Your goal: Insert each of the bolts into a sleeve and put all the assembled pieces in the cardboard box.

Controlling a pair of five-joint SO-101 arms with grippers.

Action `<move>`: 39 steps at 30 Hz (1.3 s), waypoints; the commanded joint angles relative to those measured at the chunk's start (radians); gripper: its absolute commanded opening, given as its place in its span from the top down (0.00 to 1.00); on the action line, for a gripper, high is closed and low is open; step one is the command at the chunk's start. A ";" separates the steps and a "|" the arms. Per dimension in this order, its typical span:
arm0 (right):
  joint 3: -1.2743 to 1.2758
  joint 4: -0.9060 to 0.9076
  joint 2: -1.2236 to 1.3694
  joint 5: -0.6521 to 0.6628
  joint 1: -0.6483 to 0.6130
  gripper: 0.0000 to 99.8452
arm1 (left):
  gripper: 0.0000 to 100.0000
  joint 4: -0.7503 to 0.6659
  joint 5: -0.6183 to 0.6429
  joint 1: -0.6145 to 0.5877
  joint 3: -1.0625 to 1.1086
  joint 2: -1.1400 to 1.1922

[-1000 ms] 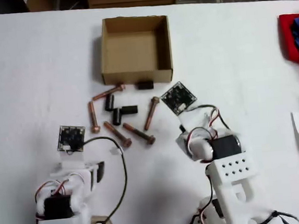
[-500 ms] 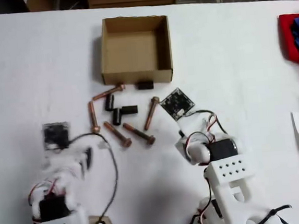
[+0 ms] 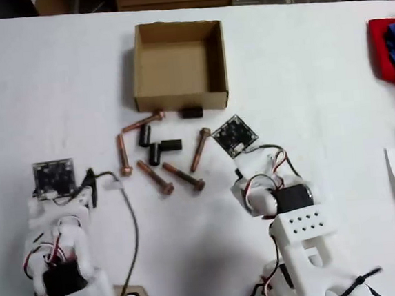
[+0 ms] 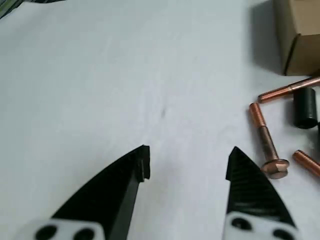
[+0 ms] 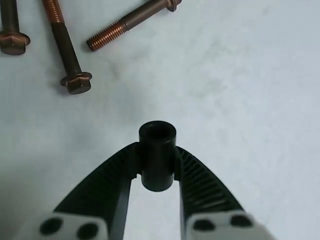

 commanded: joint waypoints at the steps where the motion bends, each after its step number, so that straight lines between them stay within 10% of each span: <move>1: 0.021 -0.056 0.001 -0.064 -0.005 0.98 | 0.74 -0.023 -0.018 0.054 -0.077 0.075; 23: 0.216 -0.263 0.001 -0.129 -0.004 0.98 | 0.74 0.121 -0.153 0.098 -1.076 1.772; 39: 0.219 -0.263 0.001 -0.129 -0.002 0.98 | 0.74 0.488 0.358 0.325 -1.616 2.209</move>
